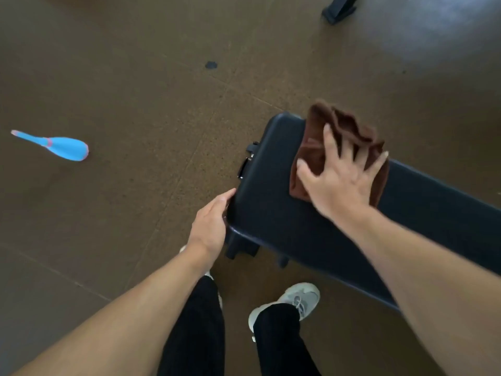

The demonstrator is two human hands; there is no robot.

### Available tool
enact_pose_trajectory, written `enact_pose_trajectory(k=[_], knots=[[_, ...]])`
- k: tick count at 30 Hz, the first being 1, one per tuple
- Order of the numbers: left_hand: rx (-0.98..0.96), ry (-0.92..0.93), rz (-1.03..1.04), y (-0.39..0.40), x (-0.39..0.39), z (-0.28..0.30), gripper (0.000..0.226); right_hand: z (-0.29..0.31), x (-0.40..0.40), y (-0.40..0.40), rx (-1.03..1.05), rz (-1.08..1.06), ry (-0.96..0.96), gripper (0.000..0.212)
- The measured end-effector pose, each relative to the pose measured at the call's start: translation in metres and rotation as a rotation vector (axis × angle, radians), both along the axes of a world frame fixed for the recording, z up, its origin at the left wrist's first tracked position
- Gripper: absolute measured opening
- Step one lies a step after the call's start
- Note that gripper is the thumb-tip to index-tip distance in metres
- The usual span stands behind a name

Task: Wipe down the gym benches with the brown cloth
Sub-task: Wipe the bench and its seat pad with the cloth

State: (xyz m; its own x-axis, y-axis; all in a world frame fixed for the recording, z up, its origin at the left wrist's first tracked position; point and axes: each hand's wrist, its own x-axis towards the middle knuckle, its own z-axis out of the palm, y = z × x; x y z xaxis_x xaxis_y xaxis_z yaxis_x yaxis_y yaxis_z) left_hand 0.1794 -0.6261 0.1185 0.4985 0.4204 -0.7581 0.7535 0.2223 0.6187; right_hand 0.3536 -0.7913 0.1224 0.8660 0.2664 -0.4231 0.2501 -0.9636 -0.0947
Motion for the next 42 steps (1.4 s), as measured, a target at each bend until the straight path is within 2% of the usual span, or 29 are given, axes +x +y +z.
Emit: enact_pose_trajectory(k=[3, 6, 8, 12, 16, 19, 23, 27, 31, 36, 42], knots=[[0.007, -0.011, 0.045, 0.004, -0.016, -0.009, 0.041, -0.012, 0.028, 0.043, 0.098, -0.075, -0.084, 0.079], [0.071, -0.009, 0.094, 0.014, -0.036, -0.019, 0.050, -0.019, 0.001, 0.072, 0.115, -0.057, -0.138, 0.076], [0.087, 0.004, 0.143, 0.016, -0.049, -0.023, 0.046, -0.019, -0.039, 0.084, 0.118, 0.078, -0.167, 0.074], [0.139, 0.016, 0.227, 0.014, -0.069, -0.023, 0.041, -0.016, -0.128, 0.093, 0.180, 0.539, -0.119, 0.061], [0.130, 0.015, 0.139, 0.013, -0.074, -0.009, 0.051, -0.017, -0.147, 0.056, 0.113, 0.681, -0.088, 0.067], [0.166, -0.032, 0.015, 0.010, -0.062, 0.008, 0.041, -0.013, -0.163, 0.006, 0.064, 0.598, -0.049, 0.077], [0.182, -0.145, -0.221, 0.005, -0.033, 0.025, 0.044, -0.005, -0.164, -0.041, -0.017, 0.262, -0.053, 0.074], [0.210, -0.214, -0.455, -0.019, 0.008, 0.028, 0.050, -0.001, -0.134, -0.038, -0.028, 0.134, 0.001, 0.085], [0.330, -0.235, -0.664, -0.047, 0.031, 0.018, 0.057, -0.009, -0.055, -0.004, 0.056, -0.051, -0.013, 0.081], [0.484, -0.090, -0.857, -0.058, 0.032, 0.001, 0.067, -0.019, 0.009, 0.012, 0.080, 0.026, -0.100, 0.078], [0.549, 0.099, -0.820, -0.076, 0.046, 0.007, 0.078, -0.015, 0.027, -0.021, 0.140, 0.158, -0.073, 0.072]])
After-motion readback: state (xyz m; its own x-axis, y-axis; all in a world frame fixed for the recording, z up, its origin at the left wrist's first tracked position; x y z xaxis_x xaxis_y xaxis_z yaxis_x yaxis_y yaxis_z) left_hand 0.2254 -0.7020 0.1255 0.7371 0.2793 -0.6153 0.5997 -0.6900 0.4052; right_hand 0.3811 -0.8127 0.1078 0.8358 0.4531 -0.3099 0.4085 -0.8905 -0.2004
